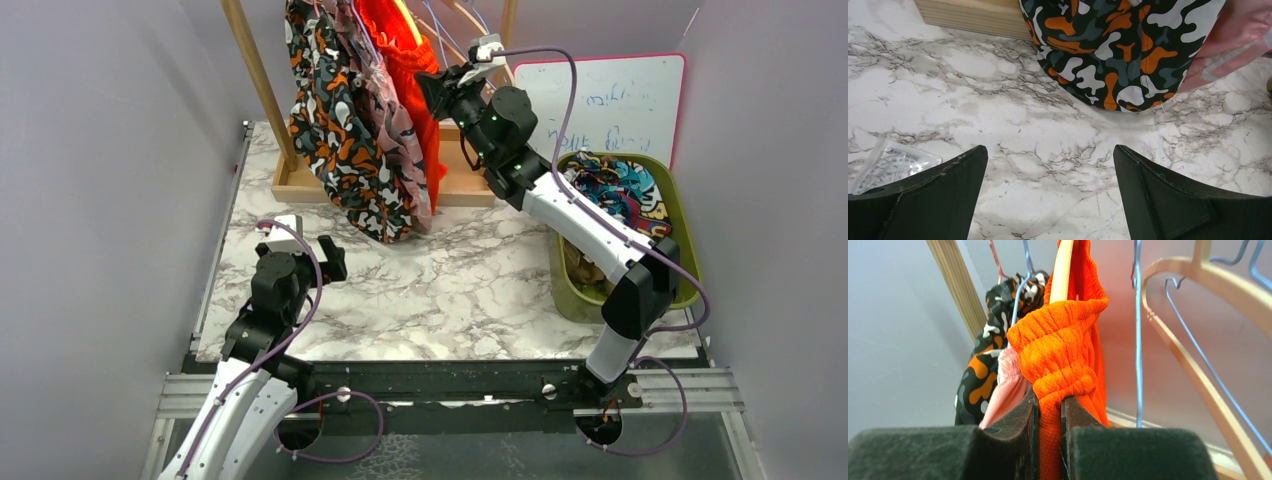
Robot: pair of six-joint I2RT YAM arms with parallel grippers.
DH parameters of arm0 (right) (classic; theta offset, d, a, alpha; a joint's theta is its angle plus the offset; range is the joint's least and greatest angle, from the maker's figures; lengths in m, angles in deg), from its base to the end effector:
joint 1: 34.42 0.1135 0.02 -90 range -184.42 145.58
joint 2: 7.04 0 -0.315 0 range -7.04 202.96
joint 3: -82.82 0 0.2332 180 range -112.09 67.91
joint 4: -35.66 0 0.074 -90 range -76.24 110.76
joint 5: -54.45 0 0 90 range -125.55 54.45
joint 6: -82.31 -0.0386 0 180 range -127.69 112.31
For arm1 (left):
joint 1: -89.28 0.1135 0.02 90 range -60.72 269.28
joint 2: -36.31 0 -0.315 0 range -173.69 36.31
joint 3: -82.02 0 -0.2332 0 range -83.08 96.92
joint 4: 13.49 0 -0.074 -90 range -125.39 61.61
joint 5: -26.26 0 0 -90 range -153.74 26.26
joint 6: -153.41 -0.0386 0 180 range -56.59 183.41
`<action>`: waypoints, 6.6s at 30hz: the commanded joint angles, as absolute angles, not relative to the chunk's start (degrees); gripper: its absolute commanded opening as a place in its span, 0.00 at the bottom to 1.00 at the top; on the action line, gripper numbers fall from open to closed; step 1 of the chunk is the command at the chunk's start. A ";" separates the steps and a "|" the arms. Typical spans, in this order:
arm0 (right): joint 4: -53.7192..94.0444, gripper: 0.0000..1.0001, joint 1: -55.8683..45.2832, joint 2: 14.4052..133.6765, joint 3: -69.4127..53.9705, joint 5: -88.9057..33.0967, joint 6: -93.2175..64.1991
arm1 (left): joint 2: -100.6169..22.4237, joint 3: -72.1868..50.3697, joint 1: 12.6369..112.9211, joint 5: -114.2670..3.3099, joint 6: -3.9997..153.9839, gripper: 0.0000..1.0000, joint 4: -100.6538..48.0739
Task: Remove the shorts from the hanger
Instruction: Pick up the hanger from the clothes rod, then remove the shorts from the hanger.
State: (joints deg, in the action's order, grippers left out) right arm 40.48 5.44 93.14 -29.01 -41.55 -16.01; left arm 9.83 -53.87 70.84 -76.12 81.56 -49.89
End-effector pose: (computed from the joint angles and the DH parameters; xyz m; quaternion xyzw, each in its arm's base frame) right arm 0.3187 0.2609 0.5025 -0.1221 0.5866 0.2979 0.7431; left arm 0.0653 -0.0130 0.2886 -0.0607 0.8084 -0.0985 0.5772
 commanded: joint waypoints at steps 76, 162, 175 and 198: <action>1.25 0.01 5.34 1.21 46.22 -23.23 -41.06 | -2.59 -51.17 70.43 -31.73 90.35 0.99 -27.86; 1.54 0.65 5.39 35.41 22.62 -6.06 -26.70 | -3.40 -47.97 49.80 -68.85 85.78 0.00 -33.16; -1.41 0.55 11.21 55.24 8.31 -11.08 -22.05 | -2.18 -44.42 49.77 -82.08 75.23 0.00 -40.15; -4.39 0.42 25.98 71.09 -2.59 -29.92 -18.64 | 6.89 -49.37 49.82 -85.92 75.19 0.00 -44.37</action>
State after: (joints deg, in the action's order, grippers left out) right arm -5.22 25.55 72.42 -2.35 -30.94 -18.33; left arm 6.09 -49.54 49.77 -82.64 75.38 -45.39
